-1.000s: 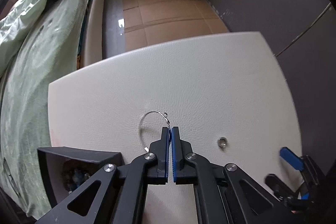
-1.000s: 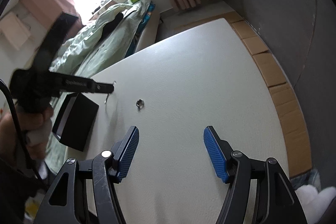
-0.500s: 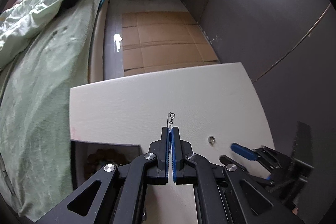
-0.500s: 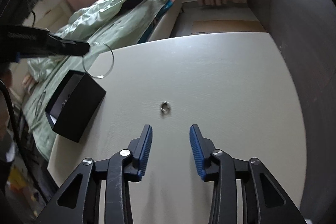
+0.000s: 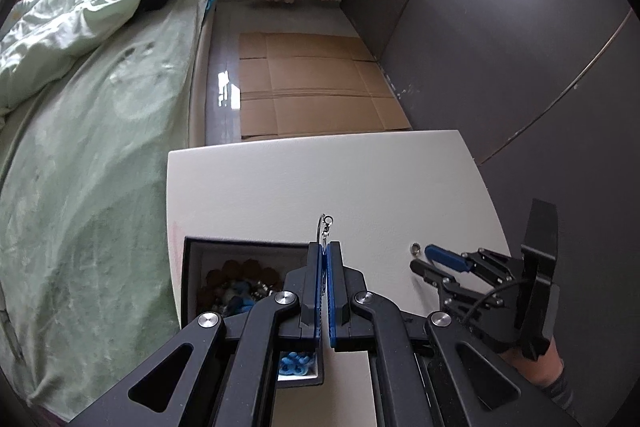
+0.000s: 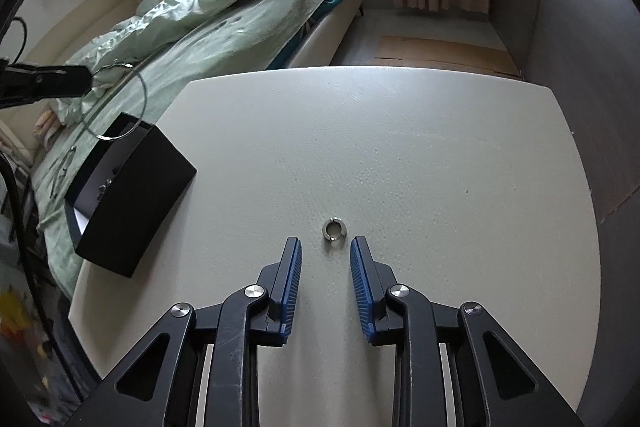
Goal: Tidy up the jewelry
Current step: 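Lift the hoop earring into the black box and open the left gripper, then grasp the small silver ring with the right gripper and drop it into the box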
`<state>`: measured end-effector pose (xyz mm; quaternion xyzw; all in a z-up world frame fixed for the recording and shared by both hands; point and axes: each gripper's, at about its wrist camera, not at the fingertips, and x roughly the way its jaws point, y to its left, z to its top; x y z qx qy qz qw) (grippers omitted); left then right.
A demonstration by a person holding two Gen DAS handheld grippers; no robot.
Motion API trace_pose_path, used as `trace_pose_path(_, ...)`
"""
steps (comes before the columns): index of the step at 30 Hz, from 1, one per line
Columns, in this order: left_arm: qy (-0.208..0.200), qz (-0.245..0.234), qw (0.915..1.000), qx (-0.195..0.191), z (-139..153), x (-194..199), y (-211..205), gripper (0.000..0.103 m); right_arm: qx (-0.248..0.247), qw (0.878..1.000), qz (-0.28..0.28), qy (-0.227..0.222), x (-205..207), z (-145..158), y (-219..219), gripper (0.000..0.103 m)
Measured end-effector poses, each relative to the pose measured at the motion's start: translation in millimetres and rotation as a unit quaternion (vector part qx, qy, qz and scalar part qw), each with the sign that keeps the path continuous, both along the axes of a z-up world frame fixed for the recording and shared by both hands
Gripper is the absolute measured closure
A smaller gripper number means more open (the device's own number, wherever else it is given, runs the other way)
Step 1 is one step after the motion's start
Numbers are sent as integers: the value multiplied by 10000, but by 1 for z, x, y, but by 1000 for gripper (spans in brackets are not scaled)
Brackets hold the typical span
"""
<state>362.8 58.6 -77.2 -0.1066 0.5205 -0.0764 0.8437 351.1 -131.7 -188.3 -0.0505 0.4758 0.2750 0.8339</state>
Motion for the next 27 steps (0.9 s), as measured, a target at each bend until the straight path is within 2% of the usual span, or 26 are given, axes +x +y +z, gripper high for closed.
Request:
trace_pose_path(8,27,85,10000,-34,-15,-7,17,101,-416,9990,59,-149,4,2,17,77)
trace_pose_path(10,58,132,9999,-43,-20,-6,23,101,-551,9982,37,-224,4,2,20,86)
trace_pose_path(13,110,143,9998,-3,-26,-6,28,100,-583,9981,-38,-173,7,4,19,89)
trace_pose_path(14,172,131,9998,-7,-29,-6,29,96,-555,9984,-50,-131,8,5,19,89)
trace_pose_path(16,190,131,9997,-19,-32,-9,33,82,-544,9984,-42,-161,8,9,21,89)
trace_pose_path(17,168,147,9997,-39,-32,-11,35,61,-529,9984,-33,-179,8,10,22,89)
trace_pose_path(18,120,178,9997,-81,-32,-12,38,45,-488,9986,-18,-191,7,13,23,89)
trace_pose_path(19,50,219,9997,-132,-30,-15,41,42,-435,9988,-2,-203,6,16,24,89)
trace_pose_path(27,-171,421,9987,-243,-20,-29,58,41,-82,9987,300,-414,-10,53,52,89)
